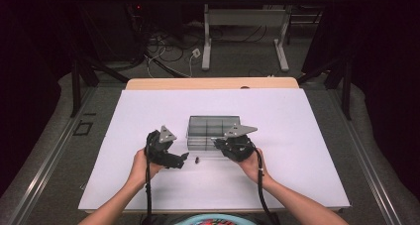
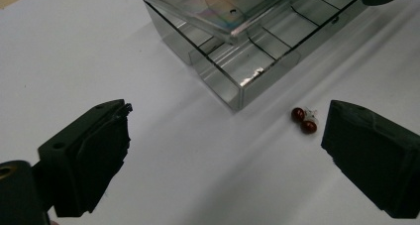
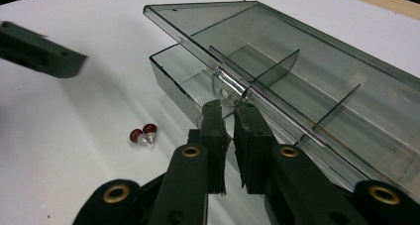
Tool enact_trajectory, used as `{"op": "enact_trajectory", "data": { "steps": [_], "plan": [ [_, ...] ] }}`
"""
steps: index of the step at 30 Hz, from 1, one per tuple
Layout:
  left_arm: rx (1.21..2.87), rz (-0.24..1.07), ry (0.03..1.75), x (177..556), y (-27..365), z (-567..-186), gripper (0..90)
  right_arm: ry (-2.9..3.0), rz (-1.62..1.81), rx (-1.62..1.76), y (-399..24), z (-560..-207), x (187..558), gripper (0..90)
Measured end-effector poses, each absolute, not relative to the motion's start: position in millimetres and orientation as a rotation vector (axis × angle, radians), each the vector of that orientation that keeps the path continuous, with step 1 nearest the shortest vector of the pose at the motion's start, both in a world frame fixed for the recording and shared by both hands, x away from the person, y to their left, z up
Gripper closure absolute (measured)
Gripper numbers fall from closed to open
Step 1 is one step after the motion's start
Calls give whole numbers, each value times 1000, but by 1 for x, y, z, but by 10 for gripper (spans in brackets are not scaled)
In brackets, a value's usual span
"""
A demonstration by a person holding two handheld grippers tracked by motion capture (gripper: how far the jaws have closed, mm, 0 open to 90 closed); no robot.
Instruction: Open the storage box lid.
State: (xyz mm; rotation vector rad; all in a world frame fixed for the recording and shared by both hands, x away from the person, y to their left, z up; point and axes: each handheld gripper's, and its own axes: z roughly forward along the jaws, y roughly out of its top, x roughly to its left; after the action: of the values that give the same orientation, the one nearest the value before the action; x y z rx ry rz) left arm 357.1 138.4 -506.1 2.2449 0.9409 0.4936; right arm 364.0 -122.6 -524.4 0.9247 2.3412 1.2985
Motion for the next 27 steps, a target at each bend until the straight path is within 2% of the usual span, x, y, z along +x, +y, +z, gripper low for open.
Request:
{"op": "enact_trajectory", "data": {
  "steps": [2, 4, 5, 10, 16, 18, 27],
  "plan": [
    [2260, 526, 940, 363, 131, -505, 110, 2340, 1299, 922, -123, -524, 364, 835],
    [2272, 580, 942, 367, 125, -505, 209, 2340, 1301, 917, -123, -524, 364, 837],
    [2271, 584, 949, 368, 123, -505, 215, 2340, 1304, 922, -123, -524, 364, 838],
    [2260, 608, 932, 372, 116, -509, 405, 2337, 1308, 925, -124, -522, 364, 838],
    [2209, 638, 884, 370, 112, -511, 535, 2335, 1310, 923, -125, -521, 364, 838],
    [2194, 657, 873, 369, 110, -511, 565, 2338, 1310, 923, -125, -520, 364, 837],
    [2182, 694, 837, 368, 112, -514, 585, 2359, 1262, 916, -133, -516, 361, 805]
  ]
}}
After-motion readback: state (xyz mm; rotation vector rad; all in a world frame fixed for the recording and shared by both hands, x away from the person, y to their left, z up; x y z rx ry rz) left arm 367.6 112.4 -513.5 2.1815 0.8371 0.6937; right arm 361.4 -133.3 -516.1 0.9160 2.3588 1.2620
